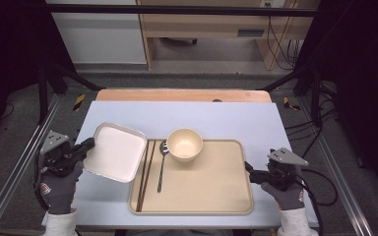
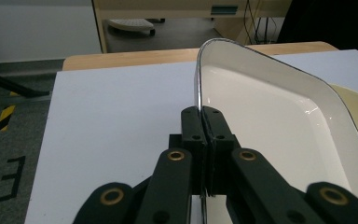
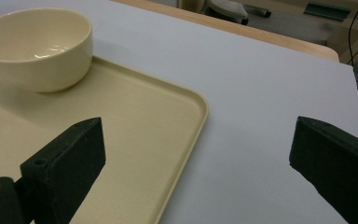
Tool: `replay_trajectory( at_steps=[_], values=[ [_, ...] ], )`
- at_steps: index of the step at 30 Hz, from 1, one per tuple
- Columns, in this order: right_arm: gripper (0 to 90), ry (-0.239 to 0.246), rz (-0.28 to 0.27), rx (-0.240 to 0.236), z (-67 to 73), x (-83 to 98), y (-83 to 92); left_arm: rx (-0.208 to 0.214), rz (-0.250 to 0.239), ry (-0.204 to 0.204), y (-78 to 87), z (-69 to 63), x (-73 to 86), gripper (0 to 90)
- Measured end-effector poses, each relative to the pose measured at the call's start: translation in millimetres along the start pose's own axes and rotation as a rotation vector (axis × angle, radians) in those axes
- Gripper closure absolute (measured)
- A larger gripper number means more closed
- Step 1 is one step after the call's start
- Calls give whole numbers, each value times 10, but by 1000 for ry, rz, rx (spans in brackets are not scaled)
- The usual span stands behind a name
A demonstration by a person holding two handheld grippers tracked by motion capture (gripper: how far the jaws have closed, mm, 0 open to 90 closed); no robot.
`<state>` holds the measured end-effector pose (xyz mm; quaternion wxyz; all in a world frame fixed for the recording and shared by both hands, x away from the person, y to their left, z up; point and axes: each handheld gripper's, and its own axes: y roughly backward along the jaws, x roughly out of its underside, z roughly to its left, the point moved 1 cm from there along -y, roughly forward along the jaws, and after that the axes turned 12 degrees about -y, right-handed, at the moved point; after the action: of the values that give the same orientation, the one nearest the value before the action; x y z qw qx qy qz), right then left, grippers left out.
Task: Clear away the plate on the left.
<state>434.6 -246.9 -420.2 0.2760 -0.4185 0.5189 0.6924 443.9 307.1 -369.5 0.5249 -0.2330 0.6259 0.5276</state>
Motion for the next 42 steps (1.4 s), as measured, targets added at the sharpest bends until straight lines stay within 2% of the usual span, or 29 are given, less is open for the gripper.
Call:
replay_trajectory(
  at_steps=[12, 23, 37, 42],
  values=[
    [35, 0, 0, -4, 0, -3, 11, 34, -6, -59, -55, -282, -84, 890],
    [35, -1, 3, -6, 3, -1, 7, 88, -30, -110, -41, -540, -174, 890],
    [36, 0, 4, -5, 3, -1, 7, 148, -4, -168, -180, -845, -221, 890],
    [36, 1, 1, -4, -1, -2, 13, 170, -6, -207, -222, -1003, -287, 890]
  ],
)
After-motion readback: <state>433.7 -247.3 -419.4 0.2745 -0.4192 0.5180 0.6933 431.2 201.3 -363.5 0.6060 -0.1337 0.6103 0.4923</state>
